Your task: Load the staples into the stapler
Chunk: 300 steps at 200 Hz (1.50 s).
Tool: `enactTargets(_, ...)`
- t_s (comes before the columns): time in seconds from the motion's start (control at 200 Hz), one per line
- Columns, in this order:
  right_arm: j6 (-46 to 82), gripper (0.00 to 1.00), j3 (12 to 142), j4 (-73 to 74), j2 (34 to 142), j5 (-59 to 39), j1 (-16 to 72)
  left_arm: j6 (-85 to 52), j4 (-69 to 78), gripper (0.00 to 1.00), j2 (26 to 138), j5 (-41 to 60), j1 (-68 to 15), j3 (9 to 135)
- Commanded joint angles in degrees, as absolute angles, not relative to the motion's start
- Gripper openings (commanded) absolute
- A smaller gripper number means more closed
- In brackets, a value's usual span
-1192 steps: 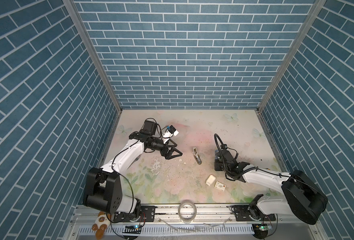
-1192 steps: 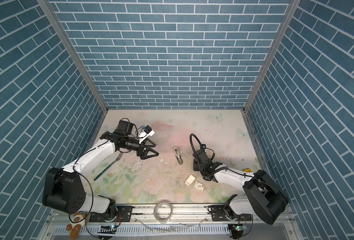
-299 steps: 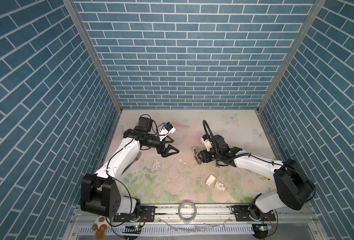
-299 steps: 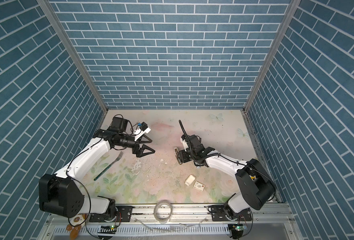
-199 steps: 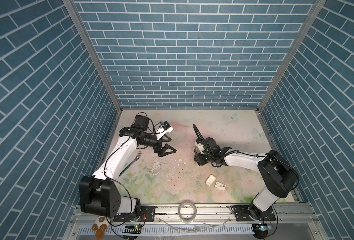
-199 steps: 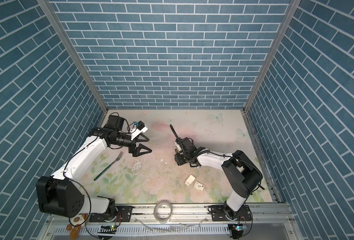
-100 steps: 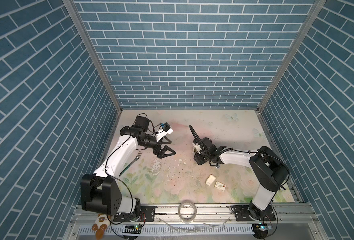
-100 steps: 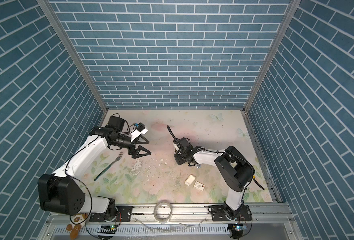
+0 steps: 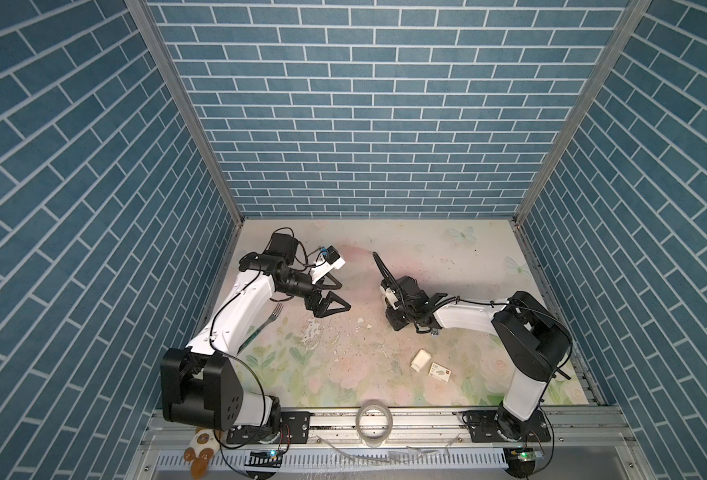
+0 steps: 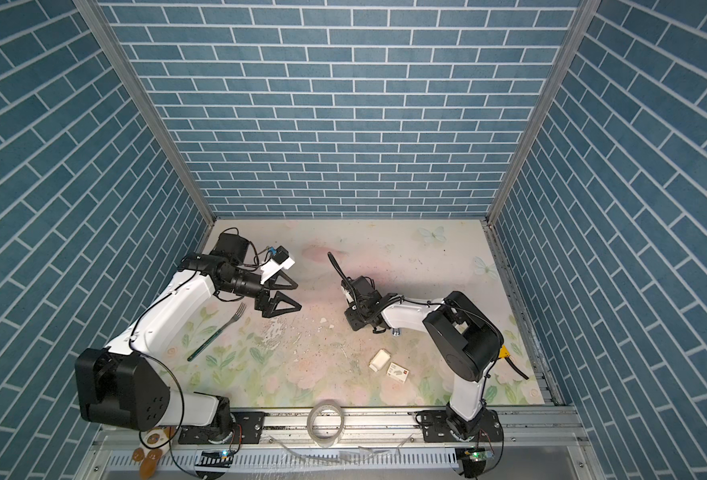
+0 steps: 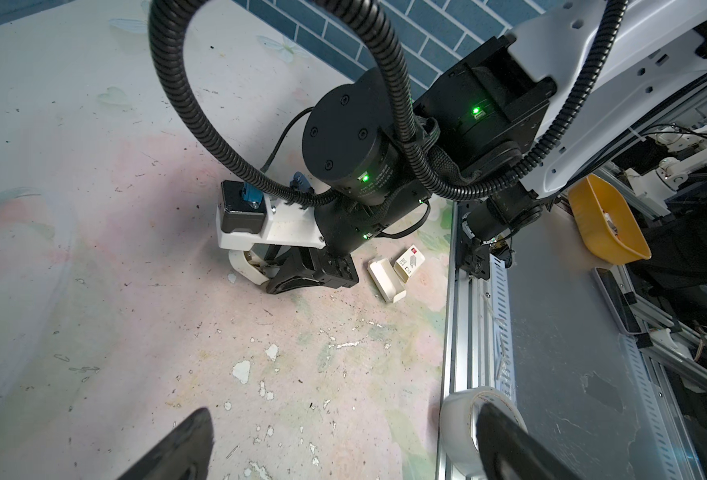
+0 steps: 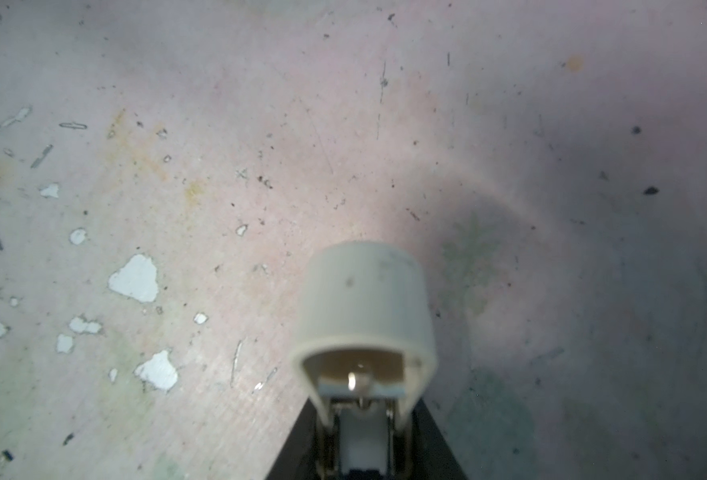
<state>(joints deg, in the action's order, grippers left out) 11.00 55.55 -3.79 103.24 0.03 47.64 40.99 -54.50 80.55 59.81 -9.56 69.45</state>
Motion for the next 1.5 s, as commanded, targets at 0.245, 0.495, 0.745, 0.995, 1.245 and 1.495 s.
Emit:
enactTargets(0.245,8.3,0.27,58.1,-4.9,104.7,0.4,53.1,42.5,-58.1,0.99,77.0,60.5,-5.3,69.5)
enactTargets(0.495,8.5,0.30,60.5,-4.9,106.6,-0.4,57.8,42.8,-59.4,1.00,76.0,61.5,-2.7,69.1)
enactTargets(0.745,8.7,0.36,60.7,-5.4,108.1,0.0,60.1,42.6,-59.2,1.00,74.9,61.5,-2.5,67.8)
enactTargets(0.995,9.6,0.52,59.2,-5.8,104.1,1.6,60.6,42.7,-58.5,1.00,74.6,61.0,-2.5,68.0)
enactTargets(1.245,13.9,0.59,55.5,-8.4,93.3,1.1,60.5,44.7,-57.9,1.00,77.1,58.8,-2.5,69.5)
enactTargets(1.495,33.3,0.41,46.9,-10.6,81.9,-2.4,60.5,45.5,-56.9,1.00,83.8,55.8,-3.3,72.4)
